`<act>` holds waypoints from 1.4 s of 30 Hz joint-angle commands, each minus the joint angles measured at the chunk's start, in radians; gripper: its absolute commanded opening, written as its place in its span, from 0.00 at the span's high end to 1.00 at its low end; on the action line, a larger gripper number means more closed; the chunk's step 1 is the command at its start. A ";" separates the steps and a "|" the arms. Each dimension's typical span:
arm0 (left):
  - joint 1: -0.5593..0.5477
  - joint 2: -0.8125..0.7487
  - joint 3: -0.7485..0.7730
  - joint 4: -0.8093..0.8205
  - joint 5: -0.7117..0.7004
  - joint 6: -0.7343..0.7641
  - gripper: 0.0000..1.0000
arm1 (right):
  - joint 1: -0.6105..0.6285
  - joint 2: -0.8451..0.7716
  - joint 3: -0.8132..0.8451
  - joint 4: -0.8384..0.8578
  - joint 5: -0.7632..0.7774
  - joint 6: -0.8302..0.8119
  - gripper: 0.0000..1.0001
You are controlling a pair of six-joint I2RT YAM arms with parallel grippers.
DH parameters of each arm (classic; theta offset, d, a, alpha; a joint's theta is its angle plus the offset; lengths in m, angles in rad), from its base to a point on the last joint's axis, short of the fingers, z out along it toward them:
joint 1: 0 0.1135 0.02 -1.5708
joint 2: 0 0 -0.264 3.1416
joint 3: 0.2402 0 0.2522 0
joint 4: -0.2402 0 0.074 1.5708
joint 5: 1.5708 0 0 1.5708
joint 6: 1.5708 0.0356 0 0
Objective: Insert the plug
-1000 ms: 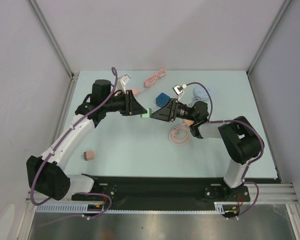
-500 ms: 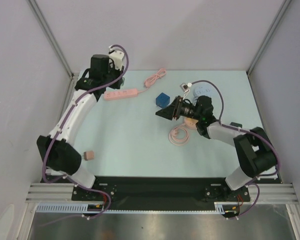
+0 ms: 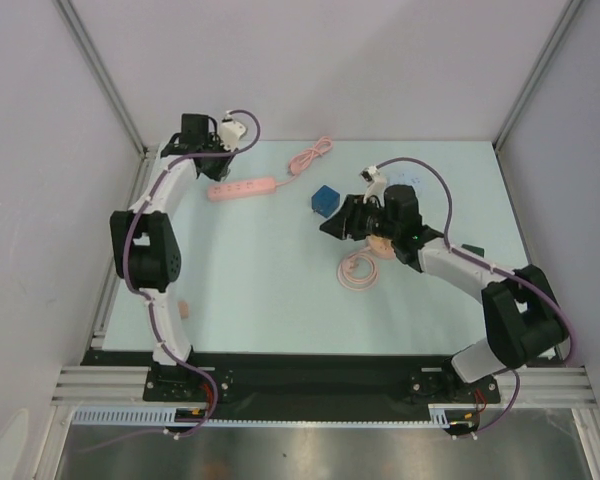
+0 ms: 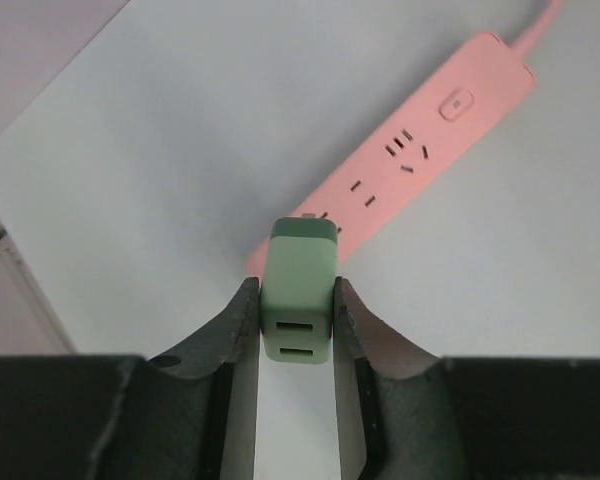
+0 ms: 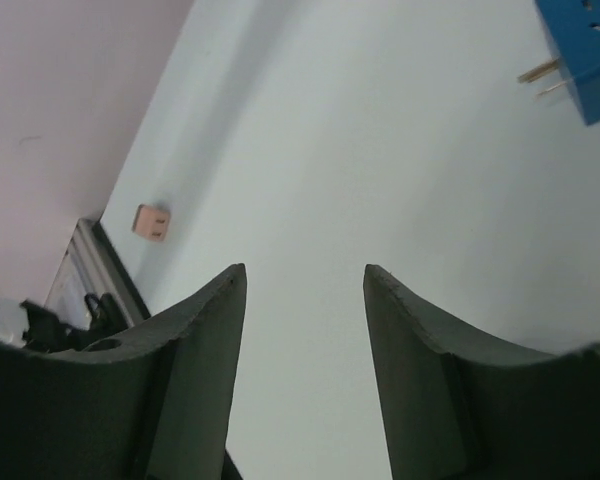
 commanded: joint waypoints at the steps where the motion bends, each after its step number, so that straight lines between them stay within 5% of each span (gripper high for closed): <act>1: 0.049 0.055 0.145 0.089 0.079 -0.188 0.99 | 0.017 0.116 0.168 -0.100 0.174 -0.050 0.45; 3: 0.052 0.051 0.121 0.140 0.078 -0.421 0.99 | 0.032 0.187 0.256 -0.175 0.191 -0.052 0.46; 5: 0.052 0.077 0.154 0.119 -0.075 -0.667 1.00 | 0.043 0.247 0.325 -0.184 0.178 -0.043 0.48; 8: 0.054 0.214 0.401 -0.164 -0.141 -0.739 1.00 | 0.069 0.261 0.345 -0.187 0.180 -0.040 0.48; 11: 0.069 0.327 0.636 -0.402 -0.119 -0.748 1.00 | 0.087 0.243 0.321 -0.190 0.182 -0.040 0.48; 22: 0.103 0.301 0.498 -0.409 -0.005 -0.827 1.00 | 0.097 0.114 0.223 -0.201 0.196 -0.077 0.48; 42: 0.086 0.428 0.595 -0.413 -0.005 -0.788 1.00 | 0.087 0.108 0.203 -0.158 0.133 -0.047 0.48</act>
